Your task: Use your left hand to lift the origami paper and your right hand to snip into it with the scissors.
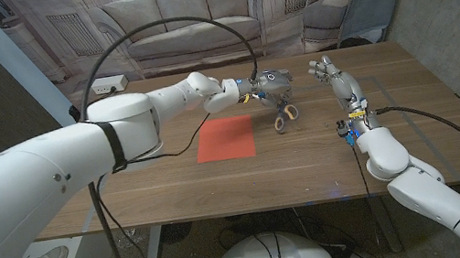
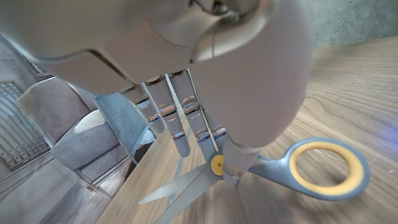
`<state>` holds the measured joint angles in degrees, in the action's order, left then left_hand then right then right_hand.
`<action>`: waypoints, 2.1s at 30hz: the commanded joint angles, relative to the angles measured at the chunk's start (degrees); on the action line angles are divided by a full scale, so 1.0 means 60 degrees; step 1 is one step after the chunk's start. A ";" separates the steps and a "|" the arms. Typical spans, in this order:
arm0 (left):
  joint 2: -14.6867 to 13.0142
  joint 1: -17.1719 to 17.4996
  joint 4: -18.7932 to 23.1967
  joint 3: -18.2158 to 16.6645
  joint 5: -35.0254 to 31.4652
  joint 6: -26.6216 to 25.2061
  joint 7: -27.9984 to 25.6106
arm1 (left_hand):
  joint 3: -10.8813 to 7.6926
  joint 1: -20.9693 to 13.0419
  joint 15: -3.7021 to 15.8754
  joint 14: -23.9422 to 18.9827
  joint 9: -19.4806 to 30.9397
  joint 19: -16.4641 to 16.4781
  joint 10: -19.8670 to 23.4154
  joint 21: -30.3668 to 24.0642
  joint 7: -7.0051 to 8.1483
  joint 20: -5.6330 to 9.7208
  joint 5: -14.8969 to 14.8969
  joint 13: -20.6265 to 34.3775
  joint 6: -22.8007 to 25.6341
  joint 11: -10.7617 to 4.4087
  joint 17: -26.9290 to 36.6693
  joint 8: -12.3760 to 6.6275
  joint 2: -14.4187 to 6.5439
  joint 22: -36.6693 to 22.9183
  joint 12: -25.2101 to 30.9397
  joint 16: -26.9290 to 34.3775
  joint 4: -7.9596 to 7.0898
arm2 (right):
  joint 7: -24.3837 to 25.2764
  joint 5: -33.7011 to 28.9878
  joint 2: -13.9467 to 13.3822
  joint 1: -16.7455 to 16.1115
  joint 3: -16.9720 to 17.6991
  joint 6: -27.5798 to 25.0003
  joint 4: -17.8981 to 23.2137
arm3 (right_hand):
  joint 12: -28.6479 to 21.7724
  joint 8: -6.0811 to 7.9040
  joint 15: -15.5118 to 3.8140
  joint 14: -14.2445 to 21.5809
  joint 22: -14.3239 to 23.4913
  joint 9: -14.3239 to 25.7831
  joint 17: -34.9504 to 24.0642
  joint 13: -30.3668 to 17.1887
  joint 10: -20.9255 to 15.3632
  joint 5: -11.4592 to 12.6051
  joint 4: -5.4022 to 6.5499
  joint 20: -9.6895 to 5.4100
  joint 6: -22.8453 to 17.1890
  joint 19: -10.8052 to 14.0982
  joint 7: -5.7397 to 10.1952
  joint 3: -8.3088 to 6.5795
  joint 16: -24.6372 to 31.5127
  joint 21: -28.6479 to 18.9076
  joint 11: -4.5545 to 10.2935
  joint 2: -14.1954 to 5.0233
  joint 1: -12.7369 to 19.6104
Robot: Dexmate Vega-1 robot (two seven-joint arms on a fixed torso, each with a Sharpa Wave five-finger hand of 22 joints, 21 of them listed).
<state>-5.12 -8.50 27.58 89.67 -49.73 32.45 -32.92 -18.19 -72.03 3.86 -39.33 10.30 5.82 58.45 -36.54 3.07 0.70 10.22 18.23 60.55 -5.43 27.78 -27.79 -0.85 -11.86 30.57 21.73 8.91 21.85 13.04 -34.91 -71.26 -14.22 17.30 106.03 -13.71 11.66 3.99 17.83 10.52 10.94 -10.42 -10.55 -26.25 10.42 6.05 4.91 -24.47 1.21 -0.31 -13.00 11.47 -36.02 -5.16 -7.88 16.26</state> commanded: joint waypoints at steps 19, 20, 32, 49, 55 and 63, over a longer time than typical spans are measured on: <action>-0.0222 0.0812 0.0162 -0.2630 0.2772 -0.0364 0.2908 | -0.0103 -0.0323 0.1660 -0.0191 0.0029 0.0010 0.1241 -0.0139 0.0065 -0.0092 0.0085 0.0616 0.1241 -0.0922 0.0067 0.0176 -0.0275 -0.0026 0.0041 -0.0082 -0.0021 | 0.1849 -0.1718 -0.0242 -0.0781 0.0073 -0.3954 0.2288 | 0.0071 0.0038 -0.0239 0.0201 0.0044 0.0018 0.0059 -0.0039 -0.0127 0.0107 -0.1430 -0.0021 -0.0137 0.0239 0.0167 -0.0689 -0.0077 0.0189 0.0521 0.0163 0.1649; -0.0218 0.0868 0.0140 -0.2702 0.2892 -0.0332 0.2867 | -0.0105 -0.0328 0.1661 -0.0208 0.0030 0.0012 0.1234 -0.0145 0.0060 -0.0090 0.0088 0.0621 0.1244 -0.0921 0.0073 0.0188 -0.0279 -0.0027 0.0037 -0.0081 -0.0022 | 0.1935 -0.1778 -0.0224 -0.0784 0.0061 -0.4142 0.2366 | 0.0067 0.0034 -0.0251 0.0195 0.0046 0.0019 0.0060 -0.0039 -0.0143 0.0114 -0.1478 -0.0035 -0.0133 0.0249 0.0182 -0.0718 -0.0083 0.0192 0.0563 0.0154 0.1709; -0.0170 0.0946 0.0583 -0.3210 0.3831 -0.0423 0.4344 | -0.0106 -0.0356 0.1660 -0.0288 0.0037 0.0022 0.1230 -0.0196 -0.0019 -0.0105 0.0100 0.0668 0.1269 -0.0892 0.0108 0.0291 -0.0277 -0.0032 0.0038 -0.0115 -0.0021 | 0.2724 -0.3015 -0.0334 -0.0647 -0.0458 -0.7473 0.3602 | 0.0118 0.0004 -0.0614 0.0441 0.0080 0.0029 0.0071 -0.0036 -0.0122 0.0169 -0.2205 -0.0067 -0.0164 0.0548 0.0350 -0.1142 -0.0064 0.0153 0.0841 0.0058 0.2648; 0.0086 0.0858 0.1204 -0.3455 0.3956 -0.0674 0.5172 | -0.0115 -0.0396 0.1660 -0.0310 0.0047 -0.0007 0.1226 -0.0245 -0.0053 -0.0144 0.0114 0.0724 0.1278 -0.0875 0.0134 0.0423 -0.0273 -0.0038 0.0038 -0.0201 -0.0017 | 0.2376 -0.4764 -0.0983 0.1153 -0.2608 -1.3397 0.4927 | 0.0400 -0.0067 -0.0843 -0.0088 0.0101 0.0056 0.0059 -0.0046 0.0708 0.0058 -0.2672 -0.0052 0.0017 0.0589 0.0548 -0.1312 -0.0217 0.0187 0.1080 0.0254 0.3454; 0.0469 0.0764 0.0706 -0.3493 0.4213 -0.0649 0.5427 | -0.0121 -0.0409 0.1661 -0.0322 0.0051 -0.0024 0.1209 -0.0261 -0.0082 -0.0167 0.0119 0.0745 0.1287 -0.0880 0.0148 0.0467 -0.0285 -0.0040 0.0032 -0.0226 -0.0021 | 0.2681 -0.5218 -0.0882 0.1690 -0.3370 -1.4575 0.4932 | 0.0430 -0.0070 -0.0924 -0.0450 0.0097 0.0068 0.0059 -0.0053 0.1015 0.0046 -0.2755 -0.0094 0.0113 0.0598 0.0845 -0.1376 -0.0252 0.0219 0.1162 0.0431 0.3935; 0.1171 0.0526 -0.0288 -0.3395 0.4644 -0.0771 0.5773 | -0.0120 -0.0425 0.1661 -0.0341 0.0055 -0.0040 0.1209 -0.0279 -0.0129 -0.0177 0.0122 0.0768 0.1298 -0.0874 0.0165 0.0515 -0.0281 -0.0041 0.0032 -0.0251 -0.0019 | 0.3422 -0.5897 -0.0627 0.2320 -0.4338 -1.5750 0.4712 | 0.0436 0.0062 -0.1029 -0.0866 0.0084 0.0085 0.0064 -0.0056 0.1409 0.0132 -0.2778 -0.0177 -0.0166 0.0674 0.1332 -0.1407 -0.0242 0.0245 0.1389 0.0798 0.4594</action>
<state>-2.17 -3.98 31.10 68.91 -24.29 28.24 -0.45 -18.37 -72.47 3.99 -40.64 10.54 5.50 59.05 -37.94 2.77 -0.03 10.57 18.87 63.70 -4.83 28.58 -24.79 -0.41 -11.85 30.54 20.33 9.09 38.20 -17.35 -39.75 -62.08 -33.31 -66.40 134.60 -11.00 11.38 -2.04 13.19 10.80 11.35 -9.86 -10.82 -18.31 10.86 -10.53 3.97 -24.50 4.81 6.55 -21.19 9.94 -34.73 2.68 -3.57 42.43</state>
